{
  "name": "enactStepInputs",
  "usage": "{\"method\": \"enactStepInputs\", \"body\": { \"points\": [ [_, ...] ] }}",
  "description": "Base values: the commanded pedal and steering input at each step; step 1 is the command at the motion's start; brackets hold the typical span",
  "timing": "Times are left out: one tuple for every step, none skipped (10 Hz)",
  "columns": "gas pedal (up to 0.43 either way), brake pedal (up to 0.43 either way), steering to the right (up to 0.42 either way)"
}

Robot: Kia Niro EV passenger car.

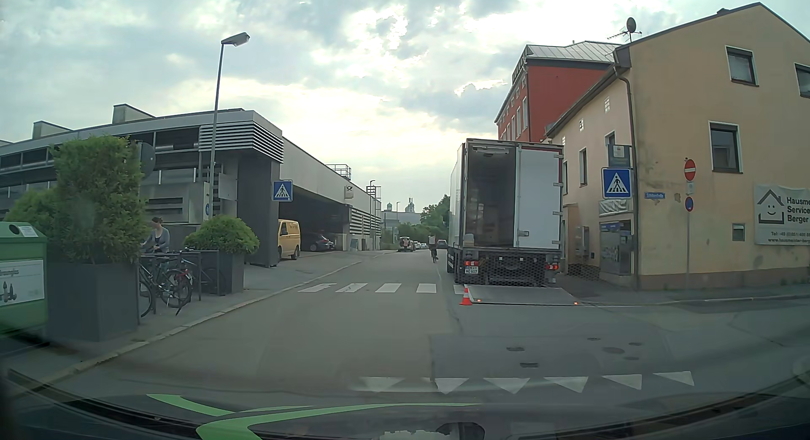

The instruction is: Follow the waypoints while adhering to traffic rules and regulations

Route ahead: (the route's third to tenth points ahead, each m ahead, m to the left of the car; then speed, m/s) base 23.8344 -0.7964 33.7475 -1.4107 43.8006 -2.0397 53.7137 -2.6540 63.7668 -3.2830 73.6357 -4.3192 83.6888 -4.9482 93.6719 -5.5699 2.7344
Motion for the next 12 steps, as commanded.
{"method": "enactStepInputs", "body": {
  "points": [
    [0.000,0.177,-0.047],
    [0.000,0.177,-0.049],
    [0.000,0.165,-0.052],
    [0.000,0.165,-0.054],
    [0.000,0.165,-0.057],
    [0.000,0.152,-0.060],
    [0.000,0.134,-0.062],
    [0.000,0.128,-0.063],
    [0.000,0.122,-0.063],
    [0.000,0.091,-0.063],
    [0.000,0.073,-0.064],
    [0.000,0.055,-0.067]
  ]
}}
